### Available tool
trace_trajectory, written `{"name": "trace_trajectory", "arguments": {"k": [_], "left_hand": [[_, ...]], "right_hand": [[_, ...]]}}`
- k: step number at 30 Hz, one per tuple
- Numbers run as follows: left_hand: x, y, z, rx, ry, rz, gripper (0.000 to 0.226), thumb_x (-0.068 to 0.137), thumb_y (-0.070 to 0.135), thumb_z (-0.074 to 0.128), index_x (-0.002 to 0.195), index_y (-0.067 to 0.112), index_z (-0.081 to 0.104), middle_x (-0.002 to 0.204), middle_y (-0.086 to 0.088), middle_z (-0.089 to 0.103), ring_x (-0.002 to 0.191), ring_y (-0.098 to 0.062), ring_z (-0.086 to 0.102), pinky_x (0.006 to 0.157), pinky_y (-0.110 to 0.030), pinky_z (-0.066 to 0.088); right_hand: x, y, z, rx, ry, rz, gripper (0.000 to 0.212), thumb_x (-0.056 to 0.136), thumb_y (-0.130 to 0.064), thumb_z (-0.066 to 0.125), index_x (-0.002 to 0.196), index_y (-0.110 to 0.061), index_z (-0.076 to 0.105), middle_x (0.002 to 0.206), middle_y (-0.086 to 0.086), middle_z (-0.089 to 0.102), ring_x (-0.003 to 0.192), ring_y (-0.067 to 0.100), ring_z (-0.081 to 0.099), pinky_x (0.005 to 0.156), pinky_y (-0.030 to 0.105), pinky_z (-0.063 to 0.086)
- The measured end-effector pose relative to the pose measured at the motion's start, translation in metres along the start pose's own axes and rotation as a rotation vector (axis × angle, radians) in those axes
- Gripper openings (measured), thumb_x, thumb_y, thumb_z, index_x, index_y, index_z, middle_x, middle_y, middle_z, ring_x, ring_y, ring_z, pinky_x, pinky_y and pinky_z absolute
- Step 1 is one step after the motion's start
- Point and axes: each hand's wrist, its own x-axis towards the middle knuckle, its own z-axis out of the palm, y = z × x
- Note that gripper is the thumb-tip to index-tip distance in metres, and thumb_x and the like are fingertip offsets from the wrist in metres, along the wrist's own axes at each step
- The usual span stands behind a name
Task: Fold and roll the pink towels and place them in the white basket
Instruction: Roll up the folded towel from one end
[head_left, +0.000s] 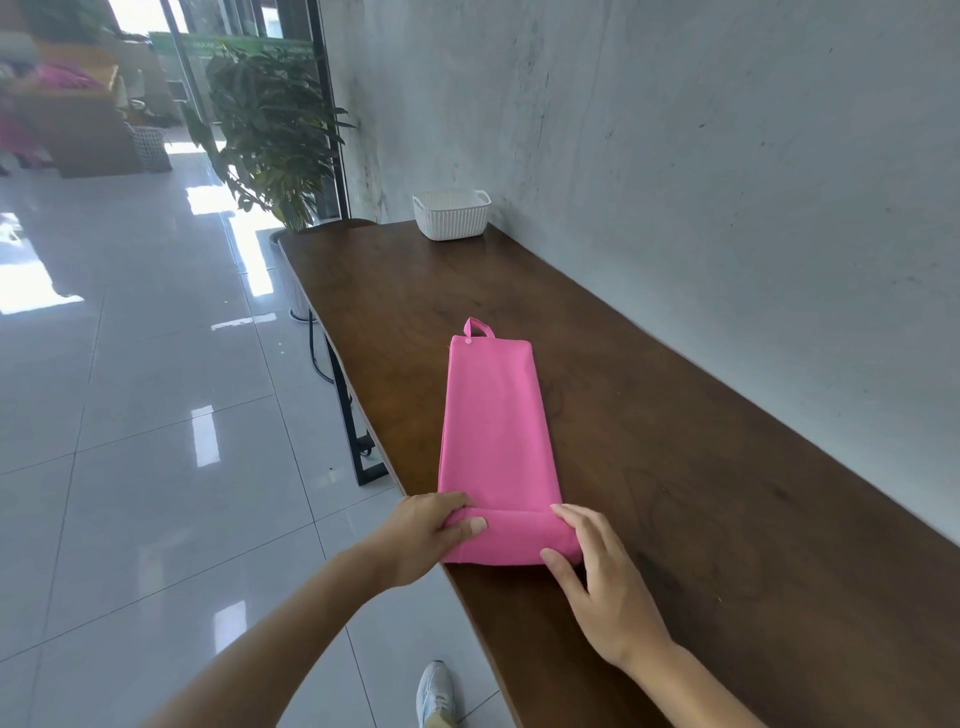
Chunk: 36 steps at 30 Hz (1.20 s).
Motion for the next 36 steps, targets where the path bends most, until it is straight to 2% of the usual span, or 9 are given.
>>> {"name": "trace_trajectory", "arguments": {"k": [4, 7, 10, 14, 18, 21, 29, 32, 36], "left_hand": [[0.002, 0.003, 0.001, -0.156, -0.005, -0.066, 0.045, 0.097, 0.065, 0.046, 0.103, 0.025, 0.063, 0.1, 0.0, 0.066, 0.092, -0.018, 0.065, 0.08, -0.039, 0.058], [0.0, 0.008, 0.006, -0.12, 0.11, -0.048, 0.04, 0.098, 0.063, 0.045, 0.108, 0.028, 0.061, 0.105, 0.007, 0.061, 0.095, -0.011, 0.06, 0.08, -0.03, 0.056], [-0.003, 0.004, 0.015, -0.031, 0.292, -0.019, 0.04, 0.097, 0.062, 0.046, 0.125, 0.035, 0.054, 0.121, 0.018, 0.049, 0.111, -0.006, 0.048, 0.094, -0.026, 0.051], [-0.007, -0.004, 0.024, 0.137, 0.42, 0.105, 0.046, 0.095, 0.061, 0.054, 0.134, 0.036, 0.049, 0.13, 0.02, 0.043, 0.121, -0.002, 0.037, 0.105, -0.022, 0.039], [-0.009, -0.006, 0.029, 0.264, 0.381, 0.136, 0.074, 0.09, 0.07, 0.053, 0.151, 0.032, 0.036, 0.149, 0.015, 0.039, 0.139, -0.006, 0.031, 0.116, -0.025, 0.024], [-0.005, -0.005, 0.028, 0.306, 0.379, 0.108, 0.079, 0.09, 0.068, 0.054, 0.155, 0.03, 0.03, 0.153, 0.013, 0.037, 0.142, -0.01, 0.029, 0.121, -0.031, 0.022], [-0.002, -0.003, 0.013, 0.272, 0.337, 0.155, 0.058, 0.094, 0.07, 0.047, 0.136, 0.031, 0.042, 0.129, 0.014, 0.053, 0.114, -0.008, 0.047, 0.107, -0.027, 0.033], [-0.005, -0.002, 0.005, 0.255, 0.243, 0.151, 0.057, 0.092, 0.076, 0.043, 0.132, 0.035, 0.043, 0.121, 0.016, 0.054, 0.107, -0.005, 0.049, 0.104, -0.024, 0.032], [-0.01, 0.001, -0.002, 0.186, 0.107, 0.091, 0.043, 0.093, 0.072, 0.044, 0.127, 0.046, 0.039, 0.116, 0.015, 0.053, 0.105, -0.007, 0.047, 0.092, -0.018, 0.035]], "right_hand": [[-0.002, -0.001, 0.002, 0.054, 0.004, 0.082, 0.076, 0.088, -0.082, 0.022, 0.148, -0.039, 0.039, 0.141, -0.024, 0.04, 0.128, -0.005, 0.041, 0.093, 0.004, 0.036], [0.006, -0.002, 0.002, 0.079, 0.004, 0.121, 0.069, 0.092, -0.079, 0.026, 0.143, -0.036, 0.044, 0.135, -0.021, 0.044, 0.124, -0.003, 0.044, 0.094, 0.012, 0.044], [0.019, -0.004, -0.001, 0.043, -0.016, 0.152, 0.067, 0.093, -0.076, 0.027, 0.137, -0.032, 0.05, 0.131, -0.017, 0.042, 0.12, -0.001, 0.043, 0.093, 0.024, 0.052], [0.042, -0.008, -0.006, -0.015, -0.082, 0.194, 0.061, 0.093, -0.072, 0.032, 0.131, -0.029, 0.053, 0.127, -0.011, 0.045, 0.115, 0.003, 0.04, 0.074, 0.013, 0.042], [0.062, -0.009, -0.004, 0.008, -0.085, 0.252, 0.051, 0.098, -0.064, 0.037, 0.13, -0.028, 0.054, 0.129, -0.005, 0.048, 0.116, 0.007, 0.042, 0.074, 0.019, 0.04], [0.072, -0.011, -0.001, 0.018, -0.055, 0.288, 0.05, 0.098, -0.064, 0.039, 0.128, -0.026, 0.054, 0.127, -0.003, 0.05, 0.111, 0.008, 0.046, 0.067, 0.016, 0.039], [0.056, -0.01, -0.005, -0.014, 0.018, 0.102, 0.055, 0.093, -0.069, 0.038, 0.133, -0.033, 0.049, 0.133, -0.014, 0.042, 0.112, 0.004, 0.049, 0.068, 0.012, 0.049], [0.04, -0.008, -0.009, -0.001, -0.002, 0.062, 0.057, 0.091, -0.073, 0.037, 0.135, -0.037, 0.047, 0.136, -0.017, 0.041, 0.116, 0.001, 0.048, 0.074, 0.011, 0.05], [0.021, -0.008, -0.014, 0.019, -0.06, 0.05, 0.072, 0.086, -0.084, 0.028, 0.144, -0.043, 0.037, 0.138, -0.025, 0.035, 0.123, -0.002, 0.043, 0.087, 0.015, 0.048]]}}
